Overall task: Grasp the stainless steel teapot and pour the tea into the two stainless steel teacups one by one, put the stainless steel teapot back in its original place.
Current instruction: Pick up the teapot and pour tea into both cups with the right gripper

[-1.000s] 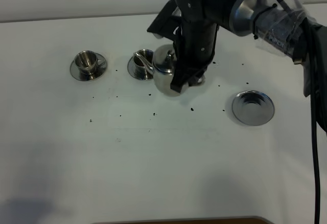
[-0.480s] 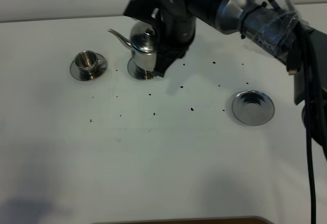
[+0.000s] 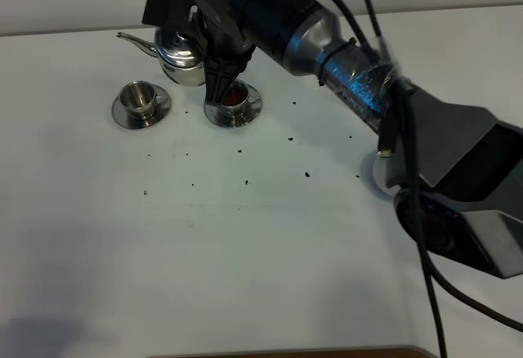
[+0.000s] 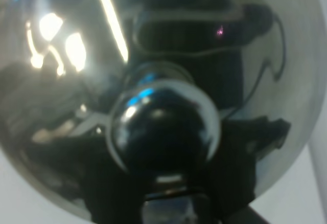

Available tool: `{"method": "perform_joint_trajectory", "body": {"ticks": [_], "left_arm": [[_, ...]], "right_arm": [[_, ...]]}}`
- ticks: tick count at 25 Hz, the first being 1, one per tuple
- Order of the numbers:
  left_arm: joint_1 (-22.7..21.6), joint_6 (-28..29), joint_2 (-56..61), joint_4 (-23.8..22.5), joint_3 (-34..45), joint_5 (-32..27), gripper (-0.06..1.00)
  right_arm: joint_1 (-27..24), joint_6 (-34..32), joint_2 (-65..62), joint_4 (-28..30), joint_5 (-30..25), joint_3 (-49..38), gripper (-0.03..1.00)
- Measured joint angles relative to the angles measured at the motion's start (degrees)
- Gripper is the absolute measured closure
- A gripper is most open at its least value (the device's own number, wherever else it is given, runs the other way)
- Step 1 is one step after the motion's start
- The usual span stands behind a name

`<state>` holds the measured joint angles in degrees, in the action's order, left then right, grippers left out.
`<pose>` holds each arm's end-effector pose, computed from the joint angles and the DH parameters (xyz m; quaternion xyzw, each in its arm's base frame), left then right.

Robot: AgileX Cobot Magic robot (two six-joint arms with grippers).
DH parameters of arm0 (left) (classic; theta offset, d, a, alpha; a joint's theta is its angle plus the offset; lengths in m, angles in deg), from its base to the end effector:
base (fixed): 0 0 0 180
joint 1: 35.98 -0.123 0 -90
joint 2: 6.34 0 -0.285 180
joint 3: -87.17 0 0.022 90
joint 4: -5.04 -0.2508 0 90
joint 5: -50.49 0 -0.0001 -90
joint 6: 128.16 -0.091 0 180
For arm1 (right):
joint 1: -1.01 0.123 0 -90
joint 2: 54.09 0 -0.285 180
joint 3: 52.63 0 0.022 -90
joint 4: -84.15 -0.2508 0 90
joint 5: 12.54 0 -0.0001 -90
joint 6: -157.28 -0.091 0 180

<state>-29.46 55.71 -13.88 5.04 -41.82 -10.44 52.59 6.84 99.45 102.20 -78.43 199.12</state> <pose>-0.0009 0.0001 0.2652 0.0200 0.8635 -0.0456 0.5019 0.3608 0.4135 0.2347 -0.6334 0.7065 -0.1000 0.2995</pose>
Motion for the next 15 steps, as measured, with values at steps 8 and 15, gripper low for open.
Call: {"method": "perform_joint_trajectory", "body": {"ticks": [8, 15], "left_arm": [[0.0, 0.0, 0.0, 0.0, 0.0, 0.0, 0.58], [0.0, 0.0, 0.0, 0.0, 0.0, 0.0, 0.58]], "right_arm": [[0.0, 7.7, 5.8, 5.3, 5.9, 4.1, 0.78], [0.0, 12.3, 9.5, 9.7, 10.7, 4.2, 0.78]]}}
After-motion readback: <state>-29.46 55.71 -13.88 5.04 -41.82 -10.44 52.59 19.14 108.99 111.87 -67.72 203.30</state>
